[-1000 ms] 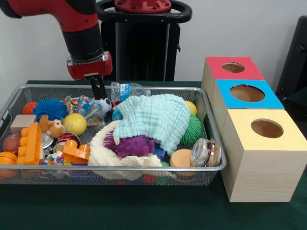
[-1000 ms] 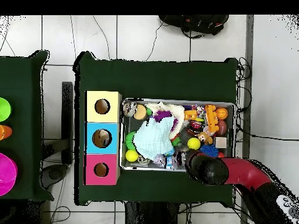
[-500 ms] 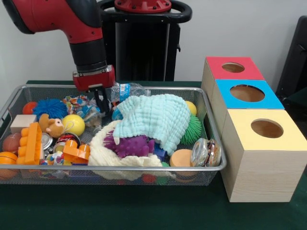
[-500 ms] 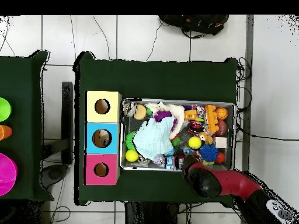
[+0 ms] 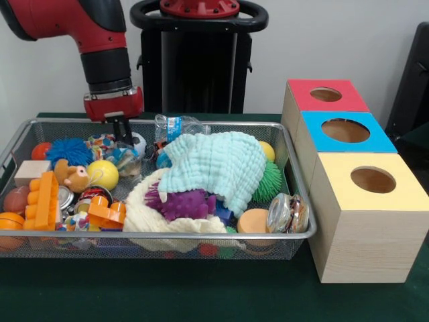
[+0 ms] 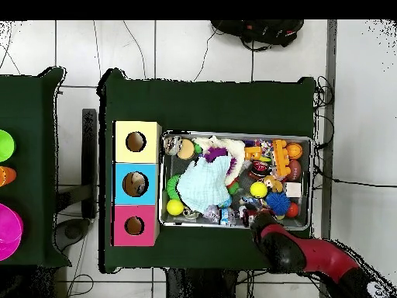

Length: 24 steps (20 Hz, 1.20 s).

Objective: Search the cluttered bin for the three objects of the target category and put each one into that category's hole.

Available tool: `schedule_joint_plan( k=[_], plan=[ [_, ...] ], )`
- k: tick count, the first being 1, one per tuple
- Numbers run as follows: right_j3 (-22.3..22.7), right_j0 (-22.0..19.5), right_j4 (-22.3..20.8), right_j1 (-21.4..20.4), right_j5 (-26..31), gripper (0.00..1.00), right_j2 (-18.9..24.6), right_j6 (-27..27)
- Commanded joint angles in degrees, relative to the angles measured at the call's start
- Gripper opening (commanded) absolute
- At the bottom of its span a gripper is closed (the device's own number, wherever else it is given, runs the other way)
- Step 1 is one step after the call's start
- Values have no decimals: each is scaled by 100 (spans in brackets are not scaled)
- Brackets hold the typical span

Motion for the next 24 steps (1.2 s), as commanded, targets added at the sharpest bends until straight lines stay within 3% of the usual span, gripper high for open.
schedule_joint_plan(
  k=[1,11,16,17,24],
  plan=[
    [519,-345,-474,187,876,0,-74,-311],
    [83,395,302,125,1332,0,90,103],
    [-48,609,449,77,1418,0,6,174],
    [-88,627,527,91,1431,100,21,145],
    [-155,720,682,109,1449,100,-16,222]
  ],
)
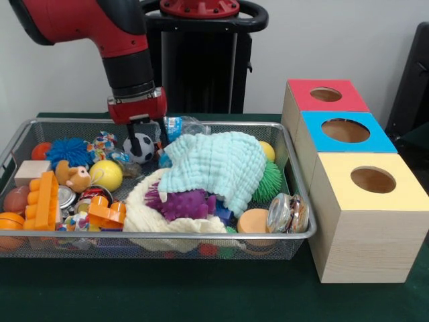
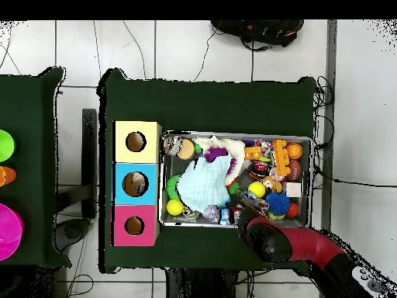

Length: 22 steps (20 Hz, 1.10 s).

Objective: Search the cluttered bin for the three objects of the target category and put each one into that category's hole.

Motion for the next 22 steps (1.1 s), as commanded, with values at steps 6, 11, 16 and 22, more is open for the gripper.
schedule_joint_plan(
  k=[6,11,16,22],
  plan=[
    [-82,211,584,-93,1177,100,3,287],
    [-250,351,1121,-157,1504,100,37,474],
    [-283,278,1707,-440,2004,100,185,447],
    [-409,787,1833,-1488,2838,100,9,181]
  ],
)
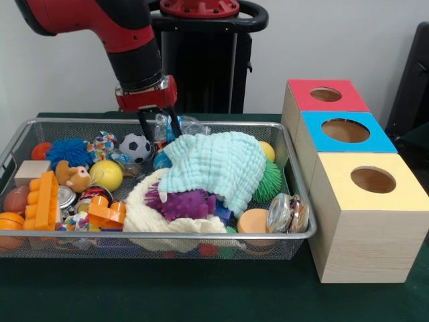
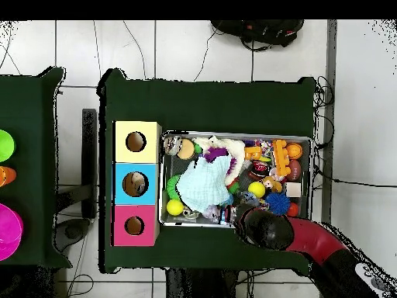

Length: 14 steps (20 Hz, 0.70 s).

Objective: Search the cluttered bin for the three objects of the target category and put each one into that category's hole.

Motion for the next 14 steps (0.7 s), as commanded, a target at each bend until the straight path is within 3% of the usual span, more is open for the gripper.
schedule_joint_plan(
  k=[1,7,14],
  plan=[
    [-485,449,391,-1036,1372,100,47,138],
    [-746,468,220,-985,1449,100,77,11],
    [-681,400,296,-911,1381,100,121,44]
  ],
)
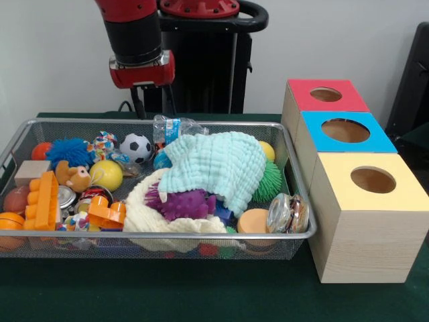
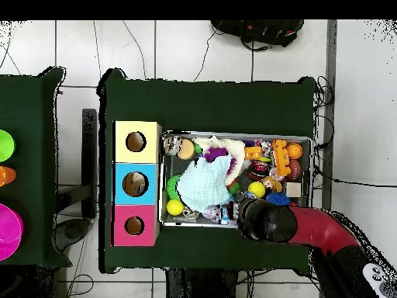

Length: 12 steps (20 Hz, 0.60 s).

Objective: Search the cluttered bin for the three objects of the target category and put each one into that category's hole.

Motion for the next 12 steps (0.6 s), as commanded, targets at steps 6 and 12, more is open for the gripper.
schedule_joint_plan(
  k=[6,12],
  plan=[
    [-369,4,21,235,-60,100,48,209],
    [53,-28,-81,493,-643,100,56,399]
  ],
)
